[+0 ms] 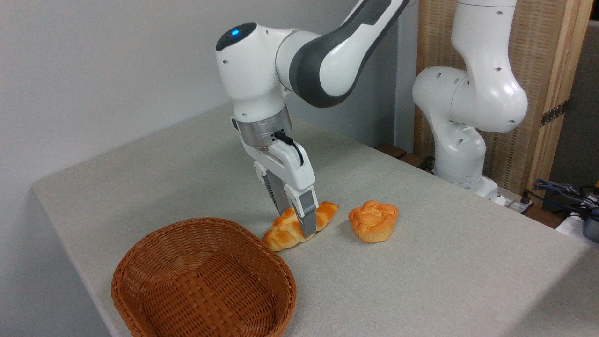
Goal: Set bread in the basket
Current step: 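Close the gripper around the middle of the braided roll, then lift the braided roll and carry it over the wicker basket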
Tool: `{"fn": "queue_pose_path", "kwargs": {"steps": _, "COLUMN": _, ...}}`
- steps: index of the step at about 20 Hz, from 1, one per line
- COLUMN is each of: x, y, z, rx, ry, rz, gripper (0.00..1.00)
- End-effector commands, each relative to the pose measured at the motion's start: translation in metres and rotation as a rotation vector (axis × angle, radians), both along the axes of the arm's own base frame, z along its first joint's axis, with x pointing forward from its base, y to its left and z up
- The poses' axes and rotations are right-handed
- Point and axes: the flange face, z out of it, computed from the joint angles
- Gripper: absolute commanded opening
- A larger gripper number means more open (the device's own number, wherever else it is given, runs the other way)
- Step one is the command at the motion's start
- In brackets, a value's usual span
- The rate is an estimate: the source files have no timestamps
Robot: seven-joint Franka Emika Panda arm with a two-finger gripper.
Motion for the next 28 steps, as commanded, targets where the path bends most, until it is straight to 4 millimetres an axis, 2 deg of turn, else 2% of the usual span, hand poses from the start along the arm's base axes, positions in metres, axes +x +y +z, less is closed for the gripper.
{"fn": "queue_pose_path", "kwargs": {"steps": 1, "x": -0.002, "y": 0.001, "z": -0.007, "rx": 0.003, "ry": -0.025, "rz": -0.025, "gripper": 0.69}}
{"fn": "queue_pose_path", "kwargs": {"steps": 2, "x": -0.002, "y": 0.001, "z": -0.007, "rx": 0.003, "ry": -0.024, "rz": -0.030, "gripper": 0.49}}
{"fn": "queue_pose_path", "kwargs": {"steps": 3, "x": -0.002, "y": 0.002, "z": -0.007, "rx": 0.001, "ry": -0.024, "rz": -0.035, "gripper": 0.38}}
{"fn": "queue_pose_path", "kwargs": {"steps": 11, "x": -0.002, "y": 0.002, "z": -0.007, "rx": 0.000, "ry": -0.017, "rz": -0.037, "gripper": 0.36}}
{"fn": "queue_pose_path", "kwargs": {"steps": 13, "x": -0.001, "y": 0.001, "z": -0.002, "rx": -0.001, "ry": -0.023, "rz": -0.038, "gripper": 0.36}}
{"fn": "queue_pose_path", "kwargs": {"steps": 15, "x": 0.003, "y": -0.001, "z": 0.019, "rx": -0.001, "ry": -0.002, "rz": -0.031, "gripper": 0.36}}
{"fn": "queue_pose_path", "kwargs": {"steps": 18, "x": 0.014, "y": -0.004, "z": 0.067, "rx": -0.010, "ry": 0.051, "rz": -0.041, "gripper": 0.37}}
{"fn": "queue_pose_path", "kwargs": {"steps": 20, "x": 0.022, "y": -0.004, "z": 0.092, "rx": -0.064, "ry": 0.029, "rz": -0.039, "gripper": 0.37}}
{"fn": "queue_pose_path", "kwargs": {"steps": 23, "x": 0.037, "y": -0.002, "z": 0.116, "rx": -0.082, "ry": -0.025, "rz": -0.031, "gripper": 0.37}}
{"fn": "queue_pose_path", "kwargs": {"steps": 25, "x": 0.055, "y": 0.000, "z": 0.134, "rx": -0.093, "ry": -0.075, "rz": -0.027, "gripper": 0.37}}
{"fn": "queue_pose_path", "kwargs": {"steps": 28, "x": 0.085, "y": 0.001, "z": 0.140, "rx": -0.110, "ry": -0.110, "rz": -0.015, "gripper": 0.37}}
